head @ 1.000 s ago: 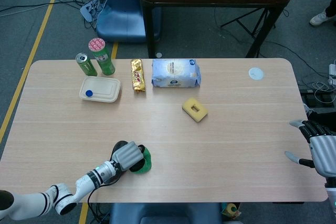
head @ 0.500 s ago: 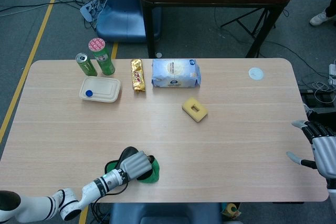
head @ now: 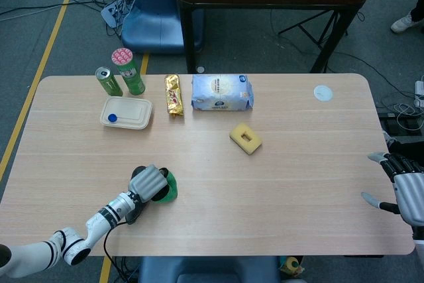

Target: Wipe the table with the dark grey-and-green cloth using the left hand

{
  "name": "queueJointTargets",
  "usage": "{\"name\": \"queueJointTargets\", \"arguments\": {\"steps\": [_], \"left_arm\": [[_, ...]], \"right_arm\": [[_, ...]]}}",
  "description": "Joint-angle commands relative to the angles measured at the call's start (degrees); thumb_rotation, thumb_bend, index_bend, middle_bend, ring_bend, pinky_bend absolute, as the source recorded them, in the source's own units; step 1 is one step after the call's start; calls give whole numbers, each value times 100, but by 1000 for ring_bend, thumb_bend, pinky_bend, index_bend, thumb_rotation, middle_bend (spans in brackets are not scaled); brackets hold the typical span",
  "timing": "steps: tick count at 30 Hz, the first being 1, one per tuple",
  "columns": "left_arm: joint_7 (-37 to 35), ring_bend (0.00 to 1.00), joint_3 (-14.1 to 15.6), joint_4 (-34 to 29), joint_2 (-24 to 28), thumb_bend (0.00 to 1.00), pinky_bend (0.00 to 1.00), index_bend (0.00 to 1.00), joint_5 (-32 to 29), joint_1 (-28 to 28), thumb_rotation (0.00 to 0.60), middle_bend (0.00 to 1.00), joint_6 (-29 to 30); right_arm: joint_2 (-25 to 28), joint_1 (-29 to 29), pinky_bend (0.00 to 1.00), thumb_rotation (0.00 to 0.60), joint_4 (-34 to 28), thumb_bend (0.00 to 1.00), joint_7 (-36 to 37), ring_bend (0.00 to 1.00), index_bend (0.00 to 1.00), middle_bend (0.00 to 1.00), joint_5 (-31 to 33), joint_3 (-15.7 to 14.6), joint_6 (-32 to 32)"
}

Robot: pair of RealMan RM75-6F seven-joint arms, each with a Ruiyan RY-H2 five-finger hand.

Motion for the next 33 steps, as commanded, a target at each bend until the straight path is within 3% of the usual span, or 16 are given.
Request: {"name": "queueJointTargets", "arguments": {"steps": [1,9,15,19,21,24,27,30,33], "left_arm": [[-42,680,-201,-131,174,392,1000,679,-182,68,600,665,169],[-420,678,-693,-120,285,392,1000,679,-401,-67,600,665,405],[-762,674,-901,456,-6,393,999,676,-531,-256,600,662,360],[-1017,635,-1027,923,-267,392,961,581,-672,-325,600,621,361],[-1200,556,-1072,1079,-349,392,898,477,-789,-339,600,528,283],[-1307,359,-1117,1164,-390,365,782,279,-945,-329,600,276,202],[-1490,169,-1190,998,-340,274,587,99,-1206,-255,600,52,95],[-1582,67,-1214,777,-234,255,431,11,-1333,-191,600,0,84],[-1521,22,-1207,628,-145,243,336,0,-1351,-159,600,0,162]], "right_arm": [[-6,-3,289,600,11,99,3,229,268,282,-7,-5,4],[-4,-4,289,600,8,99,3,229,268,282,-7,3,15],[-2,-13,289,600,9,99,12,229,268,281,10,3,17],[2,-26,289,600,18,99,21,229,268,282,27,5,29],[9,-34,289,600,18,99,25,229,268,282,30,2,35],[12,-45,289,600,23,99,34,229,268,281,40,5,49],[6,-46,289,600,35,99,46,229,268,281,56,6,36],[-1,-28,289,600,38,99,49,229,268,281,49,10,13],[-8,-10,289,600,30,99,42,229,268,281,29,15,2]]}}
